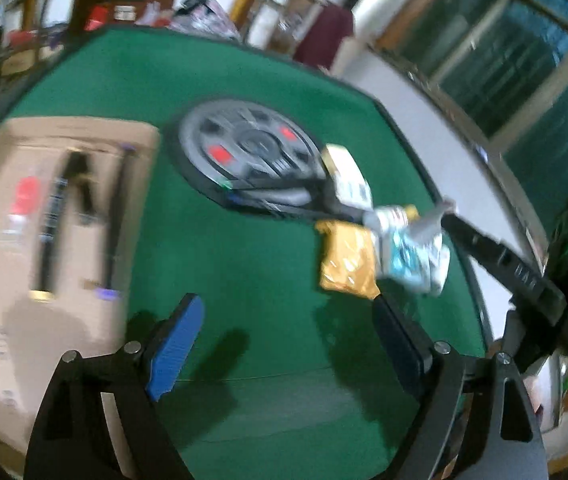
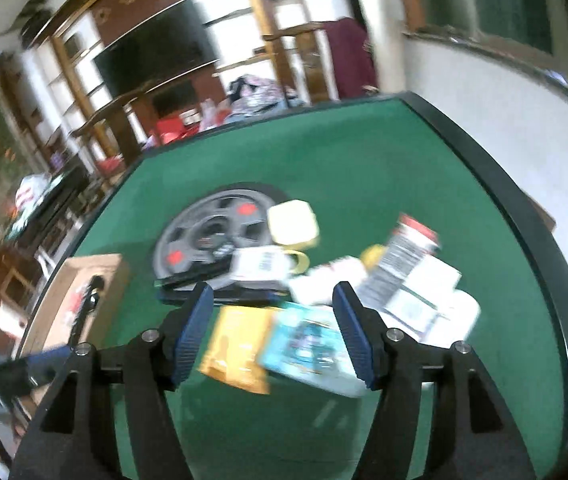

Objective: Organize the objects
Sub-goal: 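Grasp the yellow padded envelope with the left tool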

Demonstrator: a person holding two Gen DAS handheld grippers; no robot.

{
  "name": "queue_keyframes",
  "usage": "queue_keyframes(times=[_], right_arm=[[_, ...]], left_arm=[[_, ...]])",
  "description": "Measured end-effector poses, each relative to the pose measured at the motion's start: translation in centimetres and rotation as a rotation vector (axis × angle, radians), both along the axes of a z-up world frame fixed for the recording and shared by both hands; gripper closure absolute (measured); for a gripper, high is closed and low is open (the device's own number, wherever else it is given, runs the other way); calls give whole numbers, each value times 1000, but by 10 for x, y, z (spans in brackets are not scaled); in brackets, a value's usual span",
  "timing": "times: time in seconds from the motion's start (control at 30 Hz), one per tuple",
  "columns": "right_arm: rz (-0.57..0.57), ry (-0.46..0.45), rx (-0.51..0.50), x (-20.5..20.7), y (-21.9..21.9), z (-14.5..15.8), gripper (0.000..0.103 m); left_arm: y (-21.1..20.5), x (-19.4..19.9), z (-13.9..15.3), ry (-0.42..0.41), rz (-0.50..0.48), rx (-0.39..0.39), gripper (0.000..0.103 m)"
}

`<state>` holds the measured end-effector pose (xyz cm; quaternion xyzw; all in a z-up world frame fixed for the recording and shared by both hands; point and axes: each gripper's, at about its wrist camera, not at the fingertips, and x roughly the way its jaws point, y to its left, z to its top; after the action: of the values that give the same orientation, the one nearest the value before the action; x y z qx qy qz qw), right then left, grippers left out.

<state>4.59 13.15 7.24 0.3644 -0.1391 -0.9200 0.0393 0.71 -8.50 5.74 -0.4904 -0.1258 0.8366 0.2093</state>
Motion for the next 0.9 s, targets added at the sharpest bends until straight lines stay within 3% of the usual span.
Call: queue_keyframes(times=[0.2, 0.3, 0.53, 0.9], right_arm=[[-92, 11, -79, 3, 55, -23, 42], [-120, 30, -120, 2, 70, -29, 42], [-138, 25, -196, -1, 84, -40, 42], [-131, 35, -187, -1, 79, -39, 42]], left_arm=[[50, -10, -23, 10, -10, -117, 21], [66, -18, -29, 28, -20, -136, 21], [94, -31, -36, 86, -61, -192, 21], [121, -36, -43, 129, -103, -257, 28]])
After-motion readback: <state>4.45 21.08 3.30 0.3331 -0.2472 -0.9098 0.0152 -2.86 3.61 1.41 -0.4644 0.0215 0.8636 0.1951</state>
